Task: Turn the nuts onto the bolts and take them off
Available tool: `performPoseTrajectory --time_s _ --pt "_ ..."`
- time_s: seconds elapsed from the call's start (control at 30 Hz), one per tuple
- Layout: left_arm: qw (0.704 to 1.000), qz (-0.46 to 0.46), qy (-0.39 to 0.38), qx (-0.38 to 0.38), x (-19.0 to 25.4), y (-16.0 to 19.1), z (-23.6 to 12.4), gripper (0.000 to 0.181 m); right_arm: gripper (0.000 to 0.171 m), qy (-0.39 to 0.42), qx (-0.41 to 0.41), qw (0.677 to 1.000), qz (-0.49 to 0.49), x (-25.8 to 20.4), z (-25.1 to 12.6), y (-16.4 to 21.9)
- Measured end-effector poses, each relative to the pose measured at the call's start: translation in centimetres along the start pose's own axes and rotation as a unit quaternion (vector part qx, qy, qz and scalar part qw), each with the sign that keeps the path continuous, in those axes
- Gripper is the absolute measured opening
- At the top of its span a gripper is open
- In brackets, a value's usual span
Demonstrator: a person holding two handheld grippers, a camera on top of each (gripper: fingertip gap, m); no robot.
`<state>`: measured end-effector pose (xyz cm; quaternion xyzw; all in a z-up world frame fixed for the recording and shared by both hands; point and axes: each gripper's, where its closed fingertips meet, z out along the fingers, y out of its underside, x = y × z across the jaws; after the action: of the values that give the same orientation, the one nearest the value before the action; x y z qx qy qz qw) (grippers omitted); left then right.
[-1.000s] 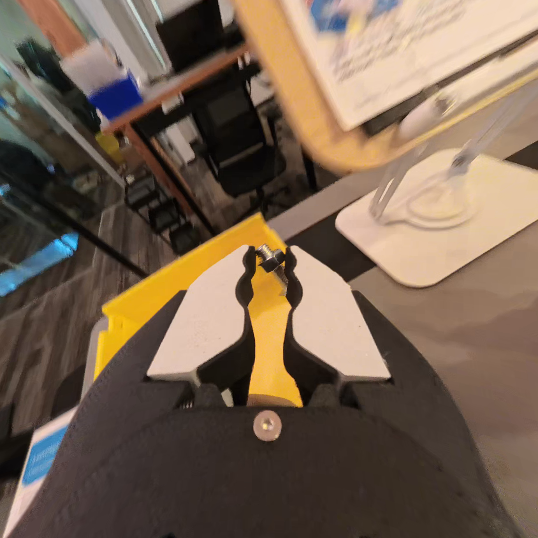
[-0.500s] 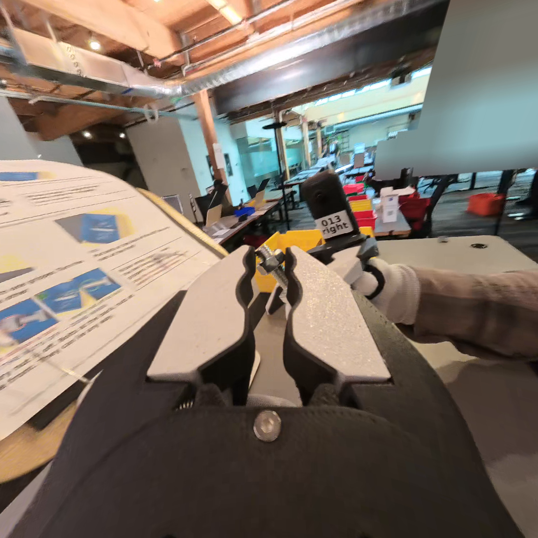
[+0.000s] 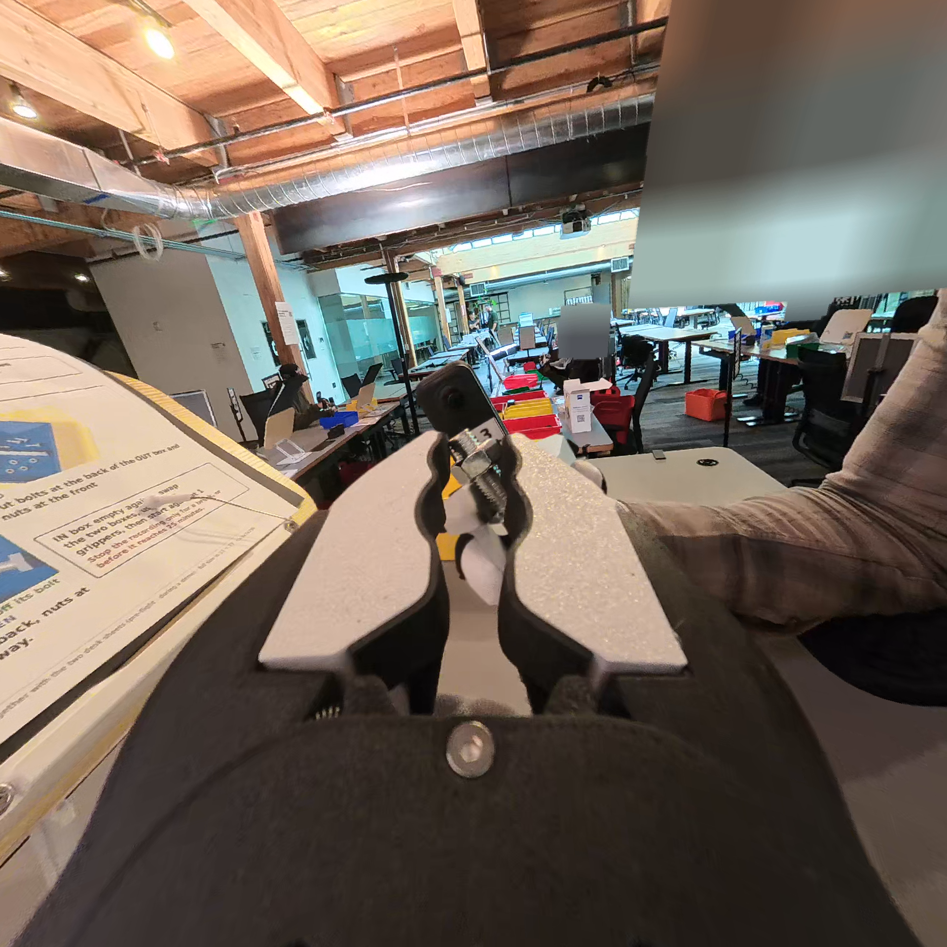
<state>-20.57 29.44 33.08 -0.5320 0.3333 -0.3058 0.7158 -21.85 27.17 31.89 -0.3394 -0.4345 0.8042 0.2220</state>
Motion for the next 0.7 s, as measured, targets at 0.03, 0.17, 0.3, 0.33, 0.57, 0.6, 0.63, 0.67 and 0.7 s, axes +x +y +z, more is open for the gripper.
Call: performPoseTrajectory --time_s 0.03,0.17,0.3,0.33,0.57,0.6,0.63,0.67,0.7 --pt "1.000 -0.003 0.005 0.003 0.1 0.0 -0.1 0.020 0.017 -0.009 0.005 1.000 0.002 -0.2 0.1 0.0" --pt "0.999 -0.015 0.024 0.022 0.7 -0.3 0.0 0.019 0.007 -0.025 0.021 0.999 0.016 -0.3 0.2 0.0" --pt "0.999 -0.025 0.029 0.029 0.7 -0.3 0.2 0.019 0.007 -0.019 0.020 1.000 0.000 -0.4 0.4 0.0" --pt "0.999 -0.024 0.027 0.028 0.7 -0.3 0.2 0.019 0.007 -0.016 0.020 1.000 -0.004 -0.3 0.4 0.0" --pt "1.000 -0.018 0.000 0.013 0.3 -0.8 0.3 0.033 0.007 0.003 0.028 0.999 -0.033 -0.2 0.3 -0.5" --pt "1.000 -0.018 -0.011 -0.003 0.0 -0.6 0.4 0.050 0.007 0.010 0.031 0.999 -0.037 -0.1 0.1 -0.7" --pt "0.999 -0.021 -0.012 -0.032 0.1 -0.1 0.4 0.064 0.007 0.017 0.031 0.998 -0.043 0.1 -0.1 -0.9" --pt "0.998 -0.020 -0.016 -0.051 0.0 0.1 0.4 0.072 0.007 0.025 0.030 0.998 -0.050 0.2 -0.3 -1.1" --pt "0.998 -0.017 -0.027 -0.061 -0.2 0.1 0.3 0.076 0.007 0.038 0.028 0.997 -0.060 0.4 -0.6 -1.3"
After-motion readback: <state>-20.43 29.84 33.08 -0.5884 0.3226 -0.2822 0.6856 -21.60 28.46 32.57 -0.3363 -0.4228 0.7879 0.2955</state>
